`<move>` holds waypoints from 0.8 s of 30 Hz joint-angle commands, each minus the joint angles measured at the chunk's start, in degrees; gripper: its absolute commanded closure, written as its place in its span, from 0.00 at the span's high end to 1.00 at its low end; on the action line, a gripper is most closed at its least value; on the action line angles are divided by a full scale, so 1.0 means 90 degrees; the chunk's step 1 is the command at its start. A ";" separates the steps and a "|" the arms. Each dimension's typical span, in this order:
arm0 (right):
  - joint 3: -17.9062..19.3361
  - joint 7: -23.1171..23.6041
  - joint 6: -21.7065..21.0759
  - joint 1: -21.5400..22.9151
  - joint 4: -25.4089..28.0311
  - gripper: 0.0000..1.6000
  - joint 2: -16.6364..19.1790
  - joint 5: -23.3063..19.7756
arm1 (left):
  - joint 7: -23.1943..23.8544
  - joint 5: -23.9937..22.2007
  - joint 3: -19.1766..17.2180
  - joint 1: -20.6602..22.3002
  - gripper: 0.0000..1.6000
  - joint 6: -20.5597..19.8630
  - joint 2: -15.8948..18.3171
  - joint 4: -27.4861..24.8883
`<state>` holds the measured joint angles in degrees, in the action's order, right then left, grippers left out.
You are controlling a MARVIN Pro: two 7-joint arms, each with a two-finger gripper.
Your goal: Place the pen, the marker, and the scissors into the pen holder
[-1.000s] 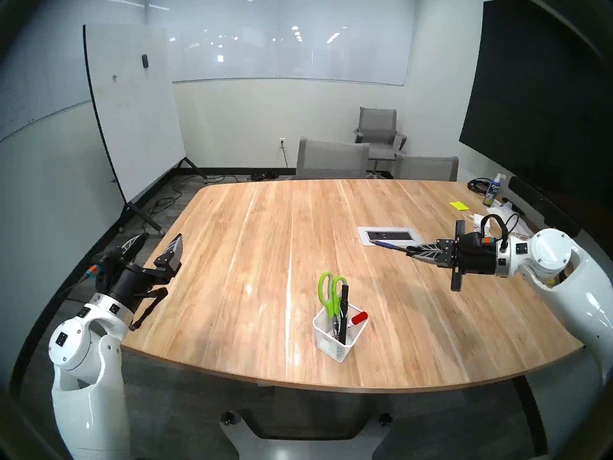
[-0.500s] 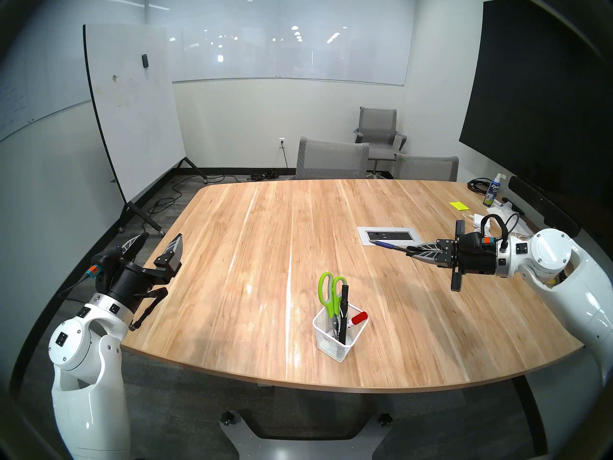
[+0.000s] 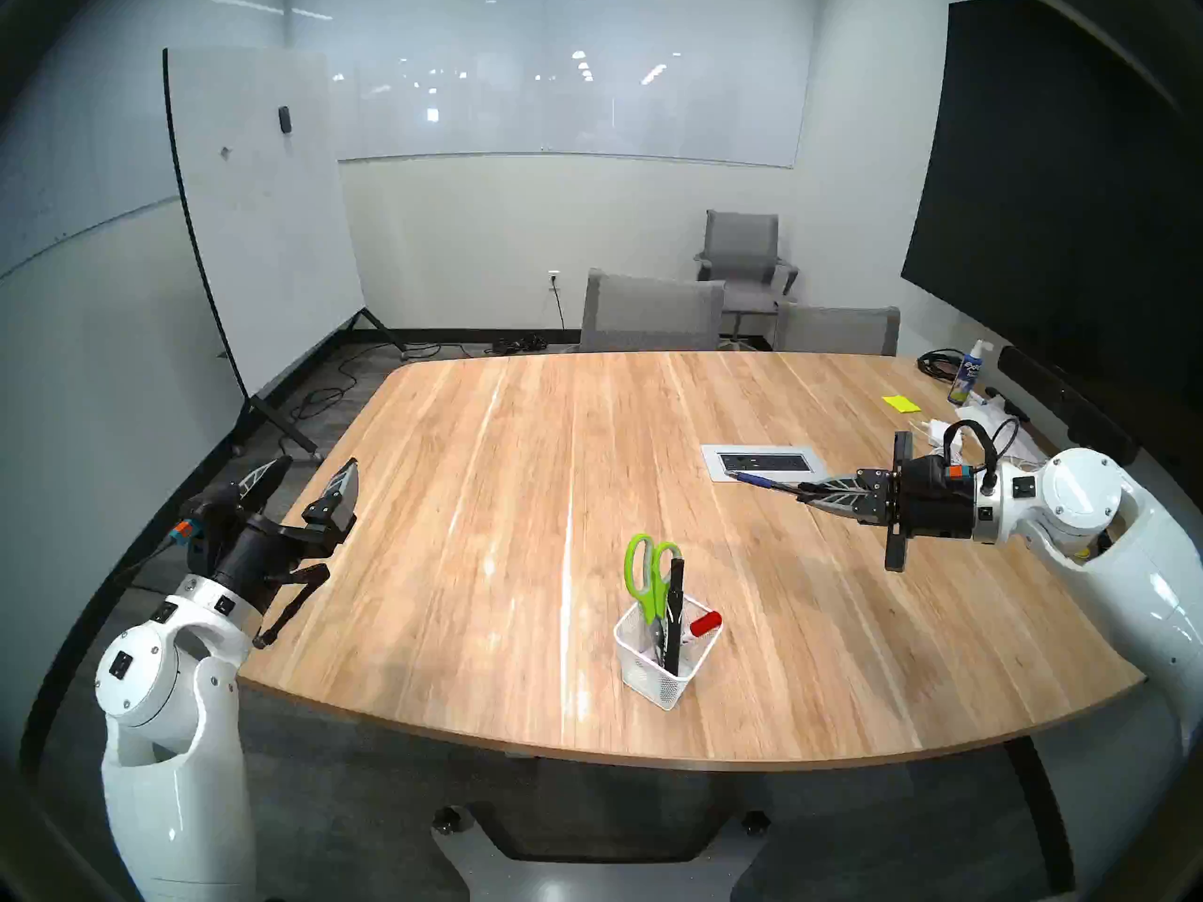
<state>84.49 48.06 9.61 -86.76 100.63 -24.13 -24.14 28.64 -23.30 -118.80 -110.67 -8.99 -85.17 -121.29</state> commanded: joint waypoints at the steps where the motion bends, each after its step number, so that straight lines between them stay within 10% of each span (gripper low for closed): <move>1: 0.0025 0.0668 -0.0312 0.0343 0.0243 0.00 0.0607 -0.0217 | 0.0003 -0.0002 0.0013 0.0013 1.00 0.0015 -0.0004 -0.0127; 24: -0.0012 0.0677 -0.0083 0.0380 0.0161 0.00 0.0650 -0.0317 | 0.0004 -0.0003 0.0012 0.0014 1.00 0.0016 -0.0003 -0.0124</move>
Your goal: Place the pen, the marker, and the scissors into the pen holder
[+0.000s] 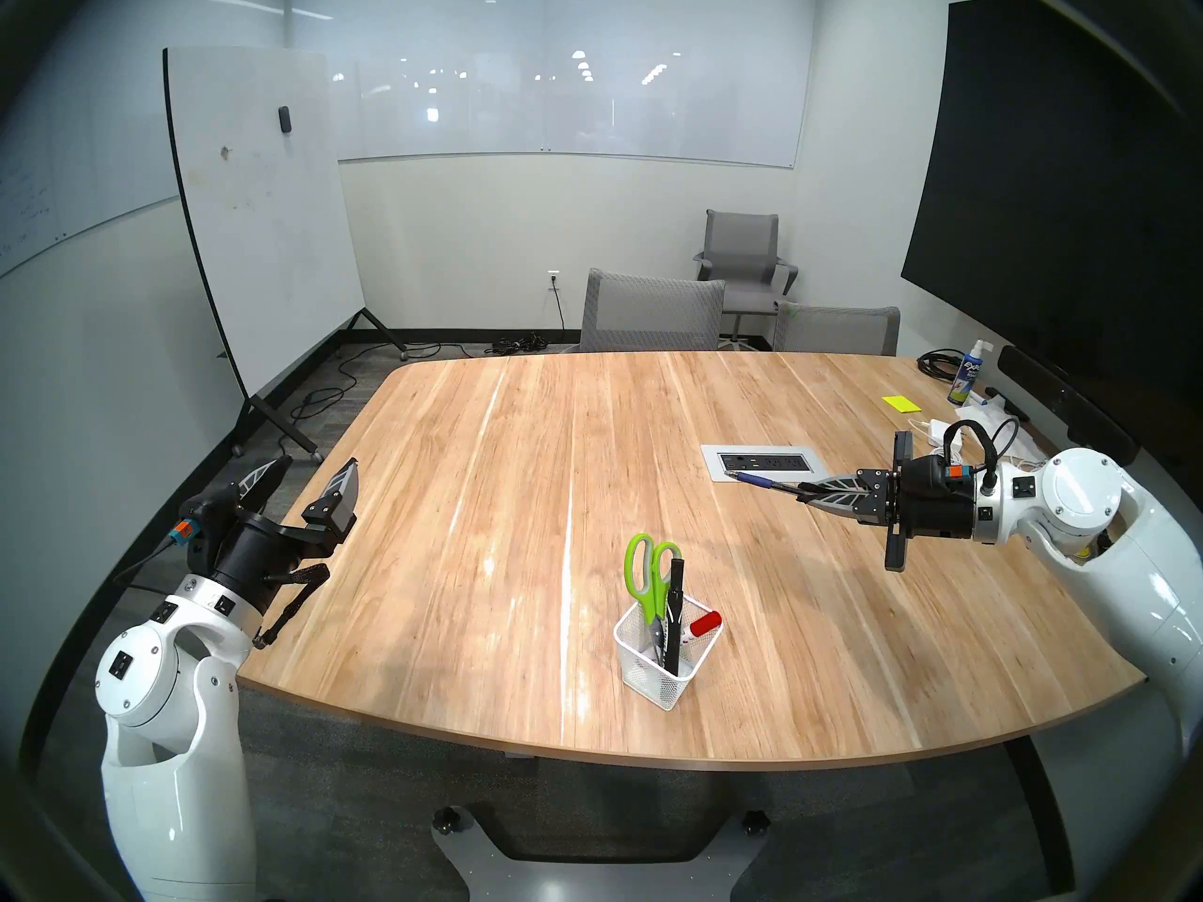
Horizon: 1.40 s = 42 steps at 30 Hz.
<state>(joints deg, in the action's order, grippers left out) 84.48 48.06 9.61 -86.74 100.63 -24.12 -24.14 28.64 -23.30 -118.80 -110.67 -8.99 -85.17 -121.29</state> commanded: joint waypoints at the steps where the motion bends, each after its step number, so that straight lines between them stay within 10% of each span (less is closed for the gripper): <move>1: 0.0015 0.0756 -0.0100 0.0406 0.0148 0.00 0.0600 -0.0314 | 0.0004 -0.0003 0.0012 0.0014 1.00 0.0016 -0.0004 -0.0124; 32: -0.0724 0.1756 -0.0718 0.2051 -0.0481 0.00 -0.0191 0.0526 | 0.0008 0.0002 0.0010 0.0015 1.00 0.0012 -0.0011 -0.0130; 42: -0.0580 0.2142 -0.0703 0.1894 -0.0210 0.00 0.0183 0.0449 | 0.0007 0.0004 0.0009 0.0014 1.00 0.0010 -0.0013 -0.0133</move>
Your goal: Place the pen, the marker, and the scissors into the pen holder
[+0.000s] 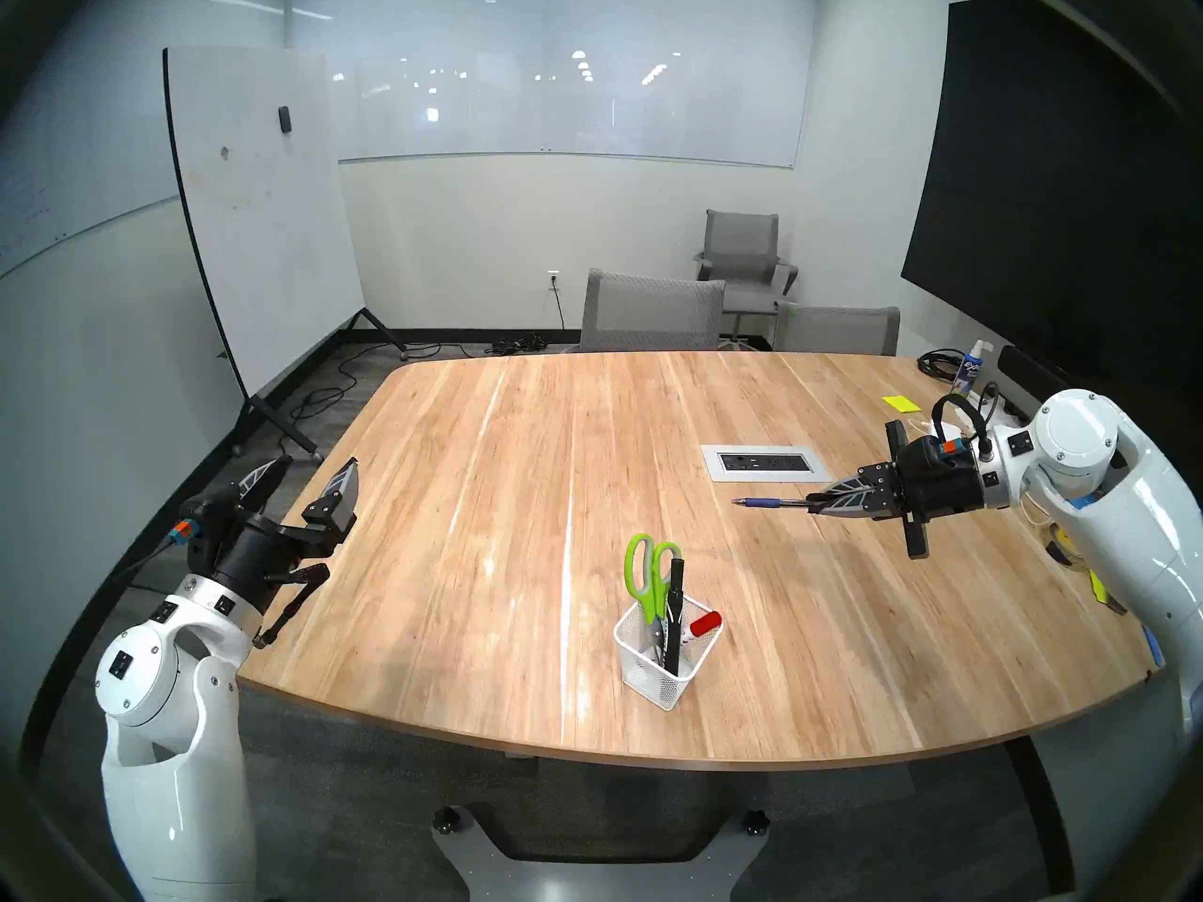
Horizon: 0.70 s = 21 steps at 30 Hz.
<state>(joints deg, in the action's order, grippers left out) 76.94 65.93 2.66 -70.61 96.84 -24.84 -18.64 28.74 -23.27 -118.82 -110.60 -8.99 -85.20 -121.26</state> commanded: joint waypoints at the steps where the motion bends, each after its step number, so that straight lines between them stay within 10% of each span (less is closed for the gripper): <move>1: 0.0293 0.0221 0.0091 0.0066 0.0231 0.00 0.0330 -0.0188 | -0.0004 0.0001 0.0012 0.0006 1.00 0.0010 -0.0010 -0.0135; 21: 0.0558 0.0474 0.0200 -0.0389 0.0690 0.00 0.0670 -0.0064 | -0.0008 0.0005 0.0012 0.0004 1.00 0.0006 -0.0015 -0.0141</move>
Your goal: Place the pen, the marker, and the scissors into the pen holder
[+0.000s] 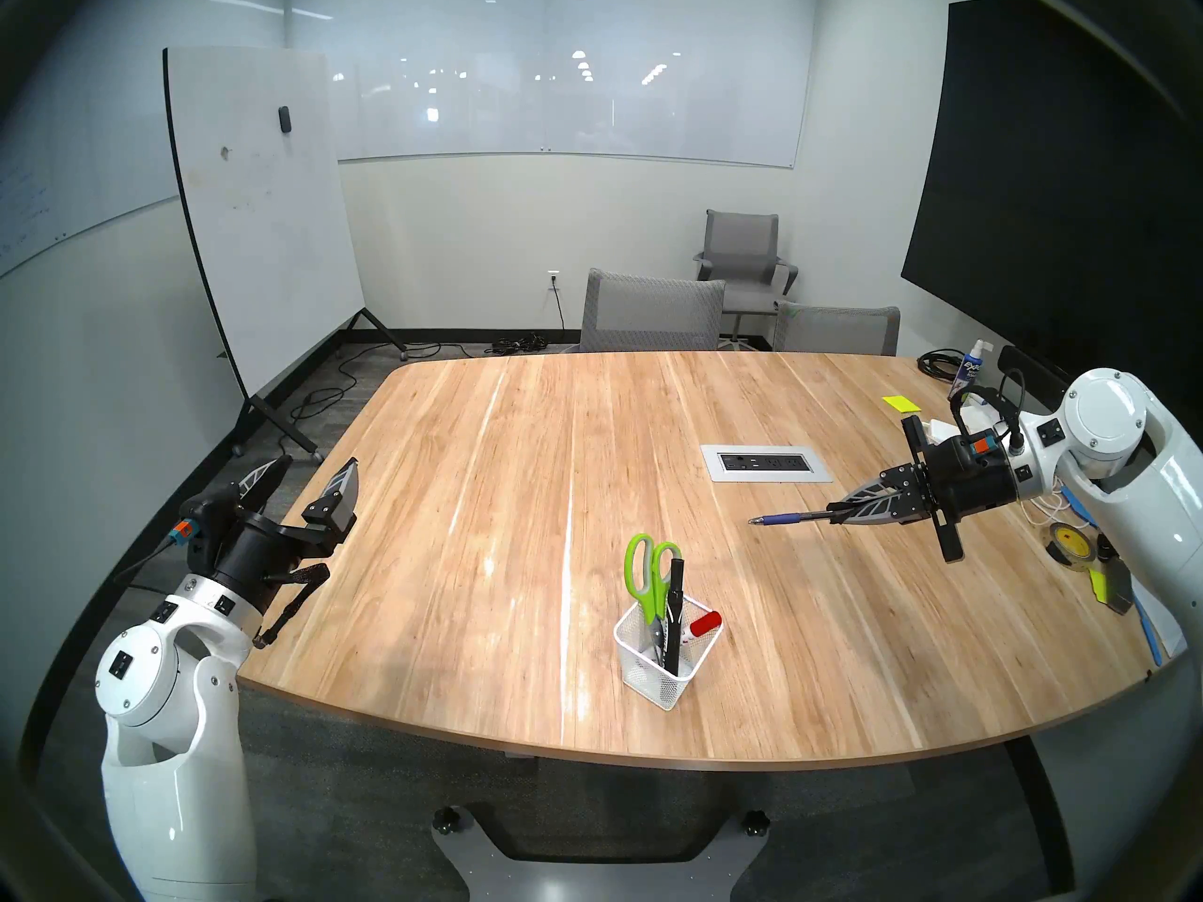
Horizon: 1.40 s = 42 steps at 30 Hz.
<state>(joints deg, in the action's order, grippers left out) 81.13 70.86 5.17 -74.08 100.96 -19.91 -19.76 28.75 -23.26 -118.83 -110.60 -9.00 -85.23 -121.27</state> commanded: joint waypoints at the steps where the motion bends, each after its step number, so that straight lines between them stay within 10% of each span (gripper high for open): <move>1: 0.0089 -0.0061 -0.0095 -0.0010 0.0265 0.00 0.0129 0.0067 | -0.0009 0.0004 0.0012 0.0004 1.00 0.0007 -0.0012 -0.0140; 30: 0.0459 -0.0271 -0.0571 -0.0720 0.1364 0.00 0.0586 0.0195 | -0.0005 0.0006 0.0011 0.0005 1.00 0.0006 -0.0015 -0.0140; 42: -0.0132 -0.0106 -0.0805 -0.0090 0.1466 0.00 0.0163 0.0679 | -0.0004 0.0007 0.0010 0.0006 1.00 0.0006 -0.0015 -0.0139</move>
<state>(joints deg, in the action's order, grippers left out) 81.85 68.87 -1.42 -79.21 113.60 -16.13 -14.84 28.77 -23.21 -118.84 -110.59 -9.00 -85.27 -121.28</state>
